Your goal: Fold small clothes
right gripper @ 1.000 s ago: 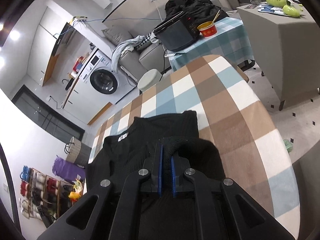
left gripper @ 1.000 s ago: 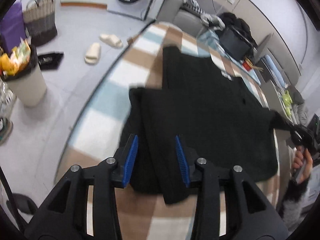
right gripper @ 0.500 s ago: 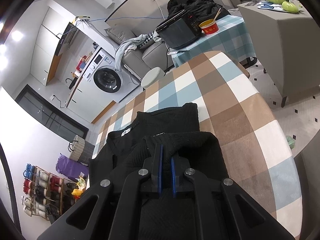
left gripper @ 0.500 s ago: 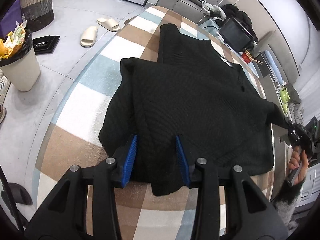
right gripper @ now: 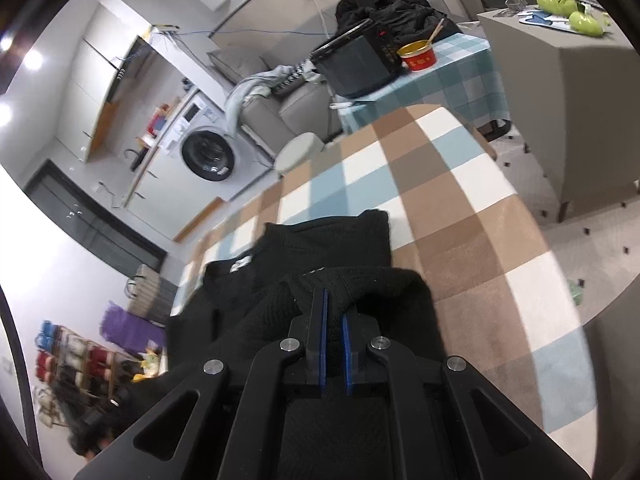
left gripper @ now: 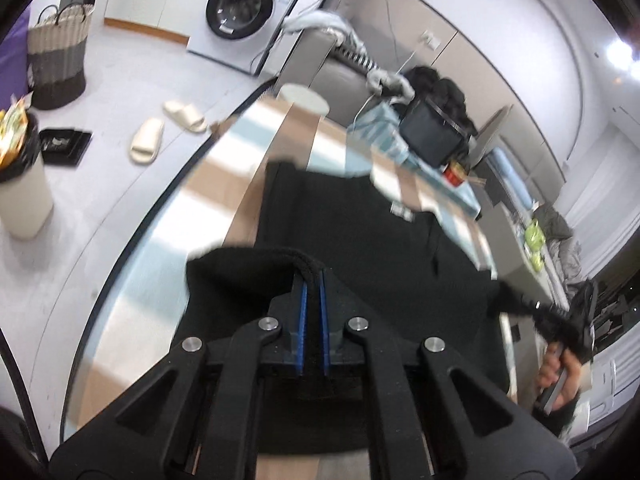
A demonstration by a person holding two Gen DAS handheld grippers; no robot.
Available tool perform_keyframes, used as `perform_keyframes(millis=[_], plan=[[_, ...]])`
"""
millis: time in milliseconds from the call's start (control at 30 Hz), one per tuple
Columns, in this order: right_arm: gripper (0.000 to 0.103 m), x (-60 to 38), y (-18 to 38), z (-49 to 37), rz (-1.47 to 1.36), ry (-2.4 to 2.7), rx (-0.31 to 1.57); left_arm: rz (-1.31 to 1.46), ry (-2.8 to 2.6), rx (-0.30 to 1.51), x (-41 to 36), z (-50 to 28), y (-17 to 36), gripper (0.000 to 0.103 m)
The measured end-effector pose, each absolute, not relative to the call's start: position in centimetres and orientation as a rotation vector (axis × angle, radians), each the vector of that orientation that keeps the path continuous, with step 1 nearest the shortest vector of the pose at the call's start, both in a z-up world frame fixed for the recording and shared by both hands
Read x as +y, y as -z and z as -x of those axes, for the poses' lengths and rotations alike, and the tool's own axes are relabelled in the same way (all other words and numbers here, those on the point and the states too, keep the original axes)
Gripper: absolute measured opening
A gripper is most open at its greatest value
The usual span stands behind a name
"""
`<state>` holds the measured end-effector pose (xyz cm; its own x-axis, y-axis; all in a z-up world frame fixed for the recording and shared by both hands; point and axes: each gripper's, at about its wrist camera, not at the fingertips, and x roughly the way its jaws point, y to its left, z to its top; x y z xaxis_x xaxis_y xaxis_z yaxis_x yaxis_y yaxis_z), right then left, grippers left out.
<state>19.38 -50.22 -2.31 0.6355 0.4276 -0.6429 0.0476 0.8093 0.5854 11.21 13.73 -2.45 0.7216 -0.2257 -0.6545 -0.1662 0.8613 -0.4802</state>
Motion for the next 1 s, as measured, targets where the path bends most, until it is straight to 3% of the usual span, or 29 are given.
perform_keyframes(millis=[267,467,533,667,700,833,1000], plan=[[0.006,-51.6,1.5,-23.0,-0.742,-0.194,0.844,0.571,0.047,0.705,17.5,-20.7,0.0,0.003],[0.006,-52.1,4.0,-26.8,-0.801,-0.09,0.894,0.657,-0.014,0.793,20.4,-27.2,4.2,0.003],[0.012,-52.8,5.1,-27.4,-0.83,-0.052,0.921,0.691,-0.047,0.853,20.9,-28.4,6.2,0.003],[0.019,-53.6,4.9,-26.8,-0.75,-0.032,0.92,0.668,-0.076,0.905,20.5,-29.0,8.3,0.014],[0.025,-53.6,4.8,-26.6,-0.728,-0.031,0.921,0.647,-0.076,0.899,20.4,-28.9,8.1,0.017],[0.044,-53.7,4.2,-25.2,-0.642,-0.06,0.908,0.608,-0.121,0.85,20.3,-27.6,7.4,0.052],[0.044,-54.9,4.4,-24.1,-0.614,-0.014,0.895,0.593,-0.182,0.811,21.3,-25.8,6.6,0.055]])
